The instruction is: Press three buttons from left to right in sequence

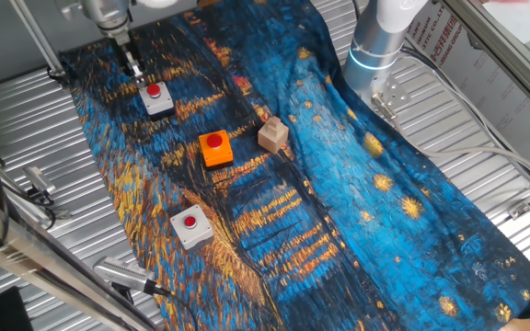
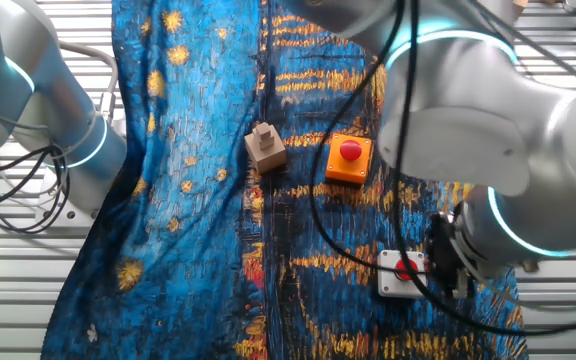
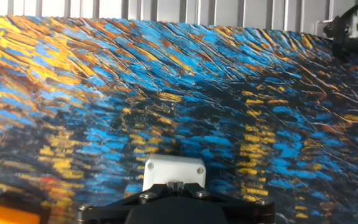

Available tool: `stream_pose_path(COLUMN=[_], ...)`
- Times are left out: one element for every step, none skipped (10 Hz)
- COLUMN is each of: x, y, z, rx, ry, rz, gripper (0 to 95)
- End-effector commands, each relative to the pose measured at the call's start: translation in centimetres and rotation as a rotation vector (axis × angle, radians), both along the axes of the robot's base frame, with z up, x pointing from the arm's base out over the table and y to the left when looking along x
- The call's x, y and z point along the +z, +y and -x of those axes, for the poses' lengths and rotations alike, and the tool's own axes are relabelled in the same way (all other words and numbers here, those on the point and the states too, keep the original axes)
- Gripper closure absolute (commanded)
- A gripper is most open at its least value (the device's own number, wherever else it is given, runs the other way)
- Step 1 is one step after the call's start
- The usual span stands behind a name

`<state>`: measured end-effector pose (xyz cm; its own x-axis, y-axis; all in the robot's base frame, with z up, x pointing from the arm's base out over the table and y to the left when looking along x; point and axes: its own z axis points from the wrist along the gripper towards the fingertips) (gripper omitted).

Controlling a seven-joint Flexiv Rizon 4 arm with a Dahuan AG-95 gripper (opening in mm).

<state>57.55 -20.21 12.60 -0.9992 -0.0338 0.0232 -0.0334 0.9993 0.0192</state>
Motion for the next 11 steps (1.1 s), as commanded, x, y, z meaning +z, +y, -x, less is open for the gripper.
stream_pose_path(x=[-0.3, -0.4, -0.4, -0.4, -0.7, -0.9, -1.4, -1.7, -1.7, -1.7, -1.7], y=[1.4, 1.6, 1.6, 1.6, 1.6, 1.6, 1.5, 1.5, 1.5, 1.5, 1.4], z=[-0.1, -0.1, -0.1, -0.1, -0.1, -0.1, -0.2, -0.2, -0.2, -0.1, 0.0], rx=[-0.022, -0.023, -0.024, -0.023, -0.021, -0.020, -0.019, -0.015, -0.016, -0.015, -0.015], ry=[-0.001, -0.001, 0.001, 0.001, 0.001, 0.001, 0.000, 0.001, 0.000, 0.002, 0.001], rz=[0.001, 0.004, 0.005, 0.005, 0.008, 0.009, 0.011, 0.013, 0.016, 0.020, 0.021], gripper=[95.0, 95.0, 95.0, 95.0, 95.0, 95.0, 95.0, 95.0, 95.0, 95.0, 95.0])
